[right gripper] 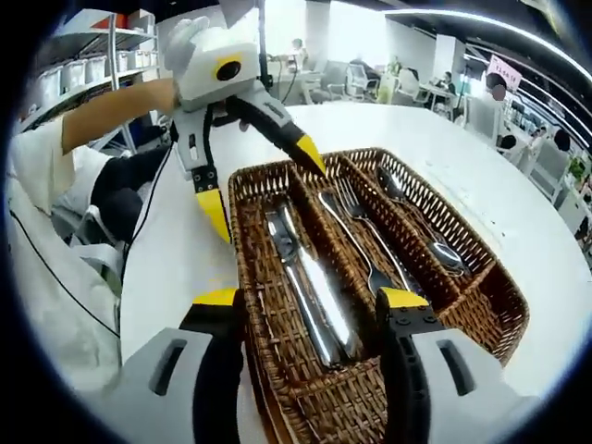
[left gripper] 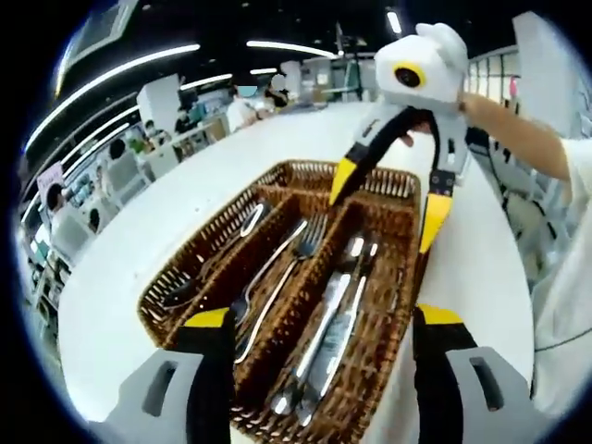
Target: Arrange the knives, forks, and spoons in their matching storage slots by inserting each utensil handle-first until every utensil is classified and aligned in the correct compartment
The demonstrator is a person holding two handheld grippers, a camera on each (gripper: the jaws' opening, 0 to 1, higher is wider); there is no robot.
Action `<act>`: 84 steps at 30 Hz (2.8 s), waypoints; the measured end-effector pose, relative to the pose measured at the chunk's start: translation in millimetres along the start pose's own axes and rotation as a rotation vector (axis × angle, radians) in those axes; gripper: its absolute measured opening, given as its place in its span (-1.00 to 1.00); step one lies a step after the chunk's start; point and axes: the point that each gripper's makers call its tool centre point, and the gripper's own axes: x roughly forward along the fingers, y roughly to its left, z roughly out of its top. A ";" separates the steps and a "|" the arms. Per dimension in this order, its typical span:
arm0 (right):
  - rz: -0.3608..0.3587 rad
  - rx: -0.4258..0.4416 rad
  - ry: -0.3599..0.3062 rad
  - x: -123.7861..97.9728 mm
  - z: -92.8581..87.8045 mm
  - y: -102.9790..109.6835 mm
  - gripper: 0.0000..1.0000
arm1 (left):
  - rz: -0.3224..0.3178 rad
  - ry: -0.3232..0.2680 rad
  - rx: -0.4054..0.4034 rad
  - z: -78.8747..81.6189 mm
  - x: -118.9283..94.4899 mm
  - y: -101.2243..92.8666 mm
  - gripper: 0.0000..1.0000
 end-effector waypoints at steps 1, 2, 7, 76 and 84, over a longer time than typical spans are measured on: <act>-0.010 -0.017 -0.013 -0.5 0.2 -0.2 0.33 | 0.012 -0.008 -0.002 0.9 1.8 5.4 0.85; -0.010 -0.012 -0.015 -1.3 -1.5 1.4 0.38 | 0.019 -0.017 -0.006 2.0 2.1 6.3 0.91; -0.035 0.013 -0.090 -8.5 4.7 2.9 0.69 | 0.107 -0.106 -0.062 14.6 0.6 17.0 0.99; -0.193 0.021 -0.154 -87.0 -96.3 50.8 0.47 | 0.417 -0.417 -0.183 -1.0 -59.2 -84.4 0.99; -0.121 0.057 -0.137 -82.2 -103.4 64.1 -0.02 | 0.404 -0.395 -0.195 -12.7 -55.7 -86.6 0.99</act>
